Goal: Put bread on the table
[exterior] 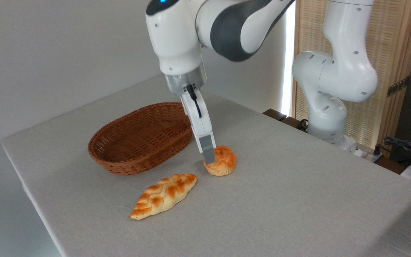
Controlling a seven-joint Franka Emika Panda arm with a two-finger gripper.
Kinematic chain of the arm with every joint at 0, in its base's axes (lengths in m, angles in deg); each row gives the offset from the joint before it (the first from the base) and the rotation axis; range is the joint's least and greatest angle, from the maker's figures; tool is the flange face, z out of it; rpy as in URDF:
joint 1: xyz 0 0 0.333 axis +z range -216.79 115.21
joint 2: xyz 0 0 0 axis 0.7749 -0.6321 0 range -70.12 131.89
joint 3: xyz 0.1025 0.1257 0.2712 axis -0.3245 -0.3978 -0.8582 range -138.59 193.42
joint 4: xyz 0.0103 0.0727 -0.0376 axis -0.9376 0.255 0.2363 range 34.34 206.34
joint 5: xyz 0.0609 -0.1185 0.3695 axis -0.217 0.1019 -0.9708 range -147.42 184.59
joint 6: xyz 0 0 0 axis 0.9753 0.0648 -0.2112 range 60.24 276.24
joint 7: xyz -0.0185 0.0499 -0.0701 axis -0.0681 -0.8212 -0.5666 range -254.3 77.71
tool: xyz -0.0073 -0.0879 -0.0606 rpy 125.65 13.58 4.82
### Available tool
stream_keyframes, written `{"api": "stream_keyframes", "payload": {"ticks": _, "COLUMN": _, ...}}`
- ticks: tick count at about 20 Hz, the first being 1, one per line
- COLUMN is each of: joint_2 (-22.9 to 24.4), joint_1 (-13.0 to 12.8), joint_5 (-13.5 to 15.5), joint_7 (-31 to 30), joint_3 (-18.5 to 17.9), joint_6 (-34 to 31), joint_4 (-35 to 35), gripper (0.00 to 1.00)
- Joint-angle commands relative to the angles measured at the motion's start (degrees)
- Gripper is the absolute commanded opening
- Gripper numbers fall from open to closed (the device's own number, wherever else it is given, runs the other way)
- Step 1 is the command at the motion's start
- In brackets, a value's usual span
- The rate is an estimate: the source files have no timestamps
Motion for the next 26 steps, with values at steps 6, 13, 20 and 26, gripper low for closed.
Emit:
{"api": "stream_keyframes", "payload": {"ticks": 6, "joint_2": -3.8, "joint_1": 2.9, "joint_5": 1.1, "joint_7": -10.7, "joint_3": 0.3, "joint_6": -6.5, "joint_4": -18.7, "gripper": 1.0}}
{"api": "stream_keyframes", "payload": {"ticks": 13, "joint_2": -9.7, "joint_1": 2.9, "joint_5": 0.4, "joint_7": -21.1, "joint_3": 0.4, "joint_6": -13.2, "joint_4": -30.4, "gripper": 1.0}}
{"api": "stream_keyframes", "payload": {"ticks": 20, "joint_2": -11.0, "joint_1": 2.8, "joint_5": -2.5, "joint_7": -21.9, "joint_3": 0.1, "joint_6": -14.4, "joint_4": -33.8, "gripper": 1.0}}
{"api": "stream_keyframes", "payload": {"ticks": 26, "joint_2": -11.6, "joint_1": 2.7, "joint_5": -2.6, "joint_7": -21.9, "joint_3": 0.0, "joint_6": -14.4, "joint_4": -33.8, "gripper": 1.0}}
